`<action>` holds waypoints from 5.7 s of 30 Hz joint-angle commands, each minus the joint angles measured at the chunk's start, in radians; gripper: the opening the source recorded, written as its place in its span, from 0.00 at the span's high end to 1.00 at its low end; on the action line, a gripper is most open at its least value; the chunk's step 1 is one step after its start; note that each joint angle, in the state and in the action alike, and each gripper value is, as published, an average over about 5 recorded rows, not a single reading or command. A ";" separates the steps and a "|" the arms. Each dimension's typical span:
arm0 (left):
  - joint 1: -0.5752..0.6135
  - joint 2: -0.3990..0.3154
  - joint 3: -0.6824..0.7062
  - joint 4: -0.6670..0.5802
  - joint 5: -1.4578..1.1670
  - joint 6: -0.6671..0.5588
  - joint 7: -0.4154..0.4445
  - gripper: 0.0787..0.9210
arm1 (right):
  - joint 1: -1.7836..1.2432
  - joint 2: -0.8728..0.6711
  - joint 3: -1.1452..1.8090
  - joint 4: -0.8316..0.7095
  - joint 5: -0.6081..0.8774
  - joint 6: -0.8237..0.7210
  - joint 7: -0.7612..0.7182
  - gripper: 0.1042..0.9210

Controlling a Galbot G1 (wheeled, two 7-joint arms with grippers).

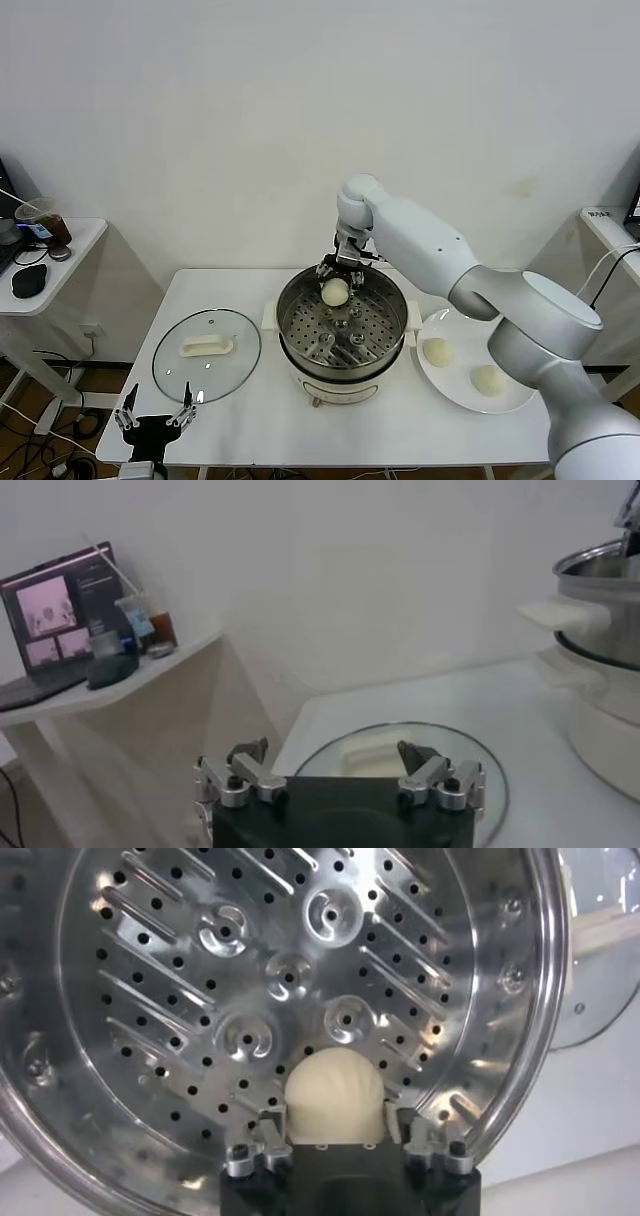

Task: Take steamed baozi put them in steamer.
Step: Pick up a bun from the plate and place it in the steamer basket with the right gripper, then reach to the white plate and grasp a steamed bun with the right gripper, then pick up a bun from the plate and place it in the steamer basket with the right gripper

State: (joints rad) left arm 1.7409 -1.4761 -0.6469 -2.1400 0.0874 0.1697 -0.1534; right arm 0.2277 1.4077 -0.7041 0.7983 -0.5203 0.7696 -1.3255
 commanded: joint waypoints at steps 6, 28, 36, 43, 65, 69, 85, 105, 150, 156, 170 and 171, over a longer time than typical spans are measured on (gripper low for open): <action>0.000 -0.001 0.006 -0.005 0.001 0.007 0.003 0.12 | 0.068 -0.062 -0.008 0.048 0.229 -0.190 -0.054 0.12; -0.022 0.013 0.000 -0.015 -0.019 0.037 0.028 0.12 | 0.217 -0.513 -0.040 0.198 0.697 -1.023 -0.054 0.12; -0.036 0.014 -0.003 -0.009 -0.025 0.043 0.035 0.12 | 0.169 -0.696 -0.119 0.424 0.676 -1.148 -0.062 0.12; -0.031 0.013 -0.010 -0.010 -0.027 0.044 0.034 0.12 | 0.012 -0.777 -0.083 0.521 0.494 -1.068 -0.017 0.12; -0.028 0.011 -0.031 0.014 -0.026 0.047 0.034 0.12 | -0.370 -0.634 0.137 0.437 0.254 -1.031 0.025 0.12; -0.031 0.013 -0.031 0.020 -0.027 0.048 0.035 0.12 | -0.384 -0.620 0.145 0.415 0.227 -1.031 0.030 0.12; -0.034 0.013 -0.031 0.030 -0.027 0.048 0.035 0.12 | -0.406 -0.571 0.165 0.366 0.174 -1.038 0.079 0.12; -0.037 0.015 -0.036 0.033 -0.026 0.051 0.041 0.12 | -0.429 -0.553 0.177 0.340 0.189 -1.059 0.143 0.12; -0.060 0.024 0.008 0.004 -0.033 0.063 0.032 0.12 | 0.412 -0.521 -0.382 0.682 0.807 -1.300 0.008 0.60; -0.051 0.017 0.015 -0.017 -0.039 0.064 0.028 0.12 | 0.395 -0.342 -0.414 0.629 0.837 -1.372 0.023 0.60; -0.051 -0.003 0.031 -0.058 -0.057 0.081 0.043 0.12 | 0.227 -0.032 -0.459 0.390 0.721 -1.397 0.072 0.60; -0.051 -0.005 0.033 -0.061 -0.057 0.082 0.044 0.12 | 0.217 -0.017 -0.461 0.370 0.714 -1.395 0.075 0.60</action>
State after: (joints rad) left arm 1.6878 -1.4741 -0.6228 -2.1816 0.0329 0.2480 -0.1131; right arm 0.4944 1.1880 -1.1226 1.2992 0.2176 -0.5949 -1.2680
